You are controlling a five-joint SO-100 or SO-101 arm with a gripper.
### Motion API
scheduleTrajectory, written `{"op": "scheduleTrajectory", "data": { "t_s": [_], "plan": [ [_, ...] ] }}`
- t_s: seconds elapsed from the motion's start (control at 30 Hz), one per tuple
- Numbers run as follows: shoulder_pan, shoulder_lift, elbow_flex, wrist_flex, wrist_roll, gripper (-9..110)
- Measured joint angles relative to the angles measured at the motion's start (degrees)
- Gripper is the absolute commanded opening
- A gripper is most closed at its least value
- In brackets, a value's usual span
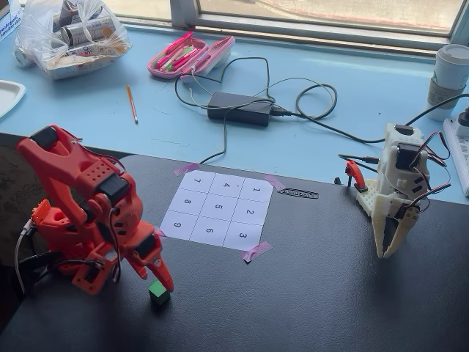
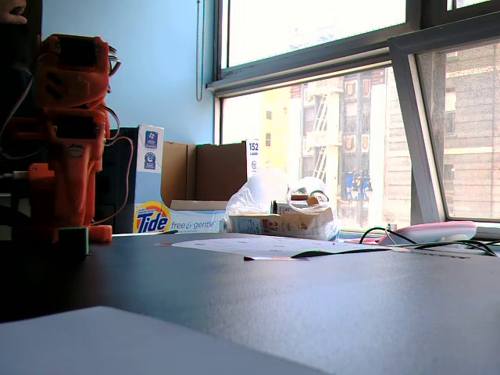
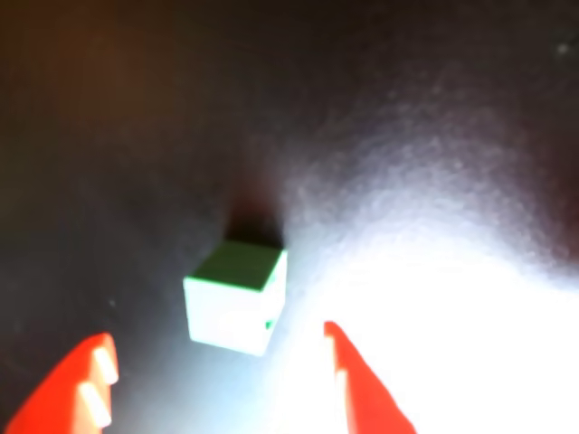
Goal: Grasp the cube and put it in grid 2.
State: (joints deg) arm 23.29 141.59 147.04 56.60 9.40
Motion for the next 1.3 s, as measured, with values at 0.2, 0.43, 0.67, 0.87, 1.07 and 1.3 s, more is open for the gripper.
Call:
{"op": "scheduleTrajectory", "data": {
  "t_s": [0.2,0.43,0.67,0.87,1.07,1.3],
  "plan": [
    [3.5,-2.8,-0.1,-1.9,1.5,35],
    [5.4,-6.3,-0.1,-5.2,0.9,26],
    [5.4,-7.0,-0.1,-6.4,-1.2,27],
    [4.0,-7.2,-0.1,-9.1,-1.2,31],
    [2.7,-8.9,-0.1,-11.5,-2.3,20],
    [0.2,-9.1,0.2,-10.5,-7.7,0]
  ]
}}
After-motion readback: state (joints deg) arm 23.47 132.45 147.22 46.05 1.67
